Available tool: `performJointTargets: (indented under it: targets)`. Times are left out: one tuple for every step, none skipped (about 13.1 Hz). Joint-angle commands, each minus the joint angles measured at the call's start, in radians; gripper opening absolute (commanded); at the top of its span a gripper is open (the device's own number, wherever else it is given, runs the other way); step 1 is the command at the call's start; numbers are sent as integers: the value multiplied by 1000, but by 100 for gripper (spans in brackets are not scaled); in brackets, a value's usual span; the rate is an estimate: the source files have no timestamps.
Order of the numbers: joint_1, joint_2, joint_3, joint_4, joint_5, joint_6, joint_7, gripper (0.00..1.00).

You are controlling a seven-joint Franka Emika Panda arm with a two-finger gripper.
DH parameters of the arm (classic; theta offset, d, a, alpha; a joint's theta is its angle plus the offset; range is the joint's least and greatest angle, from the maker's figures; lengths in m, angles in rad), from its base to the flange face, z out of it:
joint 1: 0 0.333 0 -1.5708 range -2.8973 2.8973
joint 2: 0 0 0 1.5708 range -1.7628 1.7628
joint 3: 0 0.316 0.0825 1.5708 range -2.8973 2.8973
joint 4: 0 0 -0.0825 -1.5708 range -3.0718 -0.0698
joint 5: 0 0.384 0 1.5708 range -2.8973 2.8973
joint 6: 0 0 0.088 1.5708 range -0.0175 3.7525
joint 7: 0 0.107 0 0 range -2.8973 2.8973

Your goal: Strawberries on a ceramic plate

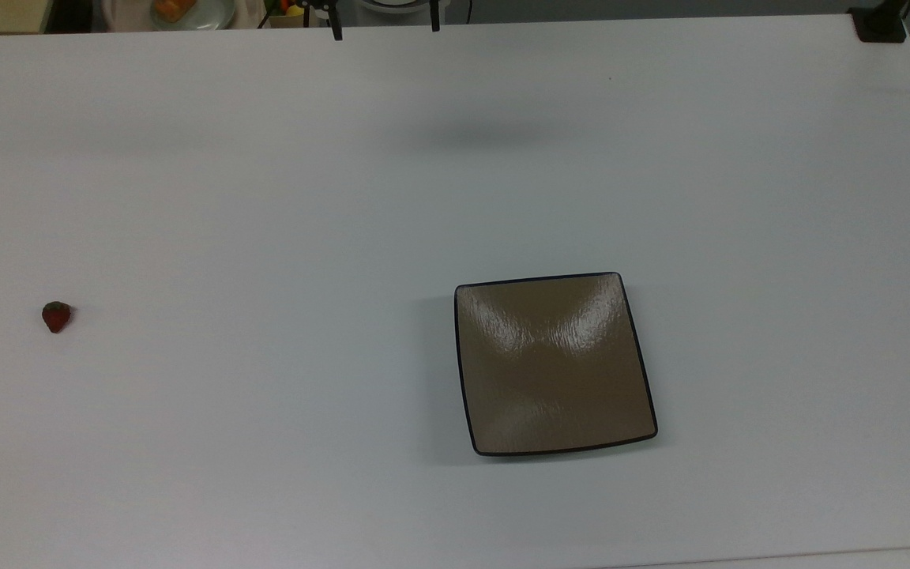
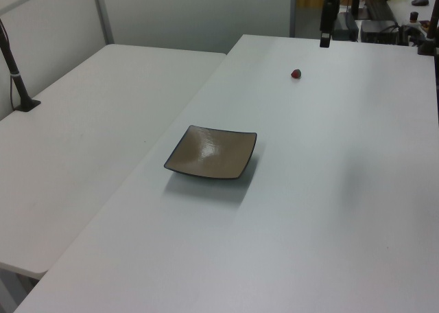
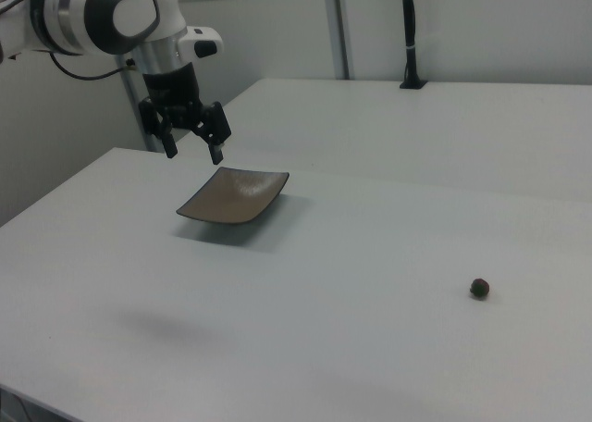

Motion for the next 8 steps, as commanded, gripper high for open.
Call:
performJointTargets:
  targets:
    - [8, 0, -7, -16, 18, 35, -12, 100]
    - [10, 0, -7, -21, 18, 35, -10, 100]
    - [10, -2, -5, -21, 18, 35, -10, 100]
    - [10, -2, -7, -22, 18, 35, -10, 100]
    - [10, -2, -5, -22, 18, 35, -10, 100]
    - [10, -2, -7, -21, 18, 35, -10, 100]
    - [10, -2, -5, -22, 18, 34, -10, 100]
    - [11, -2, -7, -22, 18, 34, -10, 100]
